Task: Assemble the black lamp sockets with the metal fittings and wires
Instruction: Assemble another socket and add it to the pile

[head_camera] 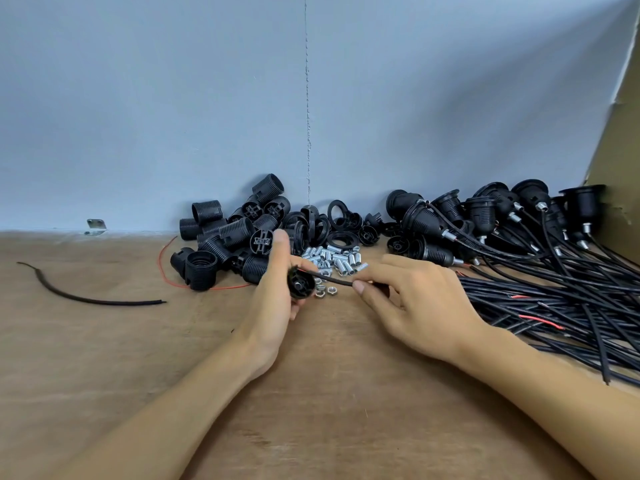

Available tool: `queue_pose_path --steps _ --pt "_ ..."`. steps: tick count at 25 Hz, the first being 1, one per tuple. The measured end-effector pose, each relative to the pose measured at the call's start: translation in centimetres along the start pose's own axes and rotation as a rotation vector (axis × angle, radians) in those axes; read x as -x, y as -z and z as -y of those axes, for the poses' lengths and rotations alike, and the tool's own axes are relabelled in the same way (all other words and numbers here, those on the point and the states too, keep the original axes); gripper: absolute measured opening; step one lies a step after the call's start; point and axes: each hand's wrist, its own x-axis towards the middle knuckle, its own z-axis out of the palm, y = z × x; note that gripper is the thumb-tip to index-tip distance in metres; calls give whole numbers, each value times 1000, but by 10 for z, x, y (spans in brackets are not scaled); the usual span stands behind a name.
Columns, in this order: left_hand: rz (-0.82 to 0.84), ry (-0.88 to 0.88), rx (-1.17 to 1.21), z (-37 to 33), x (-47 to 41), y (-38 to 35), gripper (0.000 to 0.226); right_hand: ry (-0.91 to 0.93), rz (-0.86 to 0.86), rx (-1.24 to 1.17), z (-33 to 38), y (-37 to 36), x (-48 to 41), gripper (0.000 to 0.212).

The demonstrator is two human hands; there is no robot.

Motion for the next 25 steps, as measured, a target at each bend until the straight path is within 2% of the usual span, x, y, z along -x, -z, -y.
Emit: queue_pose_path --steps 7,12,17,25 --pt "-5 -17 55 -1 -1 4 94 85 -36 -31 -9 1 -1 29" --pt "-5 -36 10 3 -1 5 92 75 -50 -151 -11 1 0 33" --pt "24 -36 -114 7 -2 5 90 88 6 -70 -7 0 -1 34" --pt "29 -76 -123 4 2 2 87 62 11 -16 -6 2 -2 36"
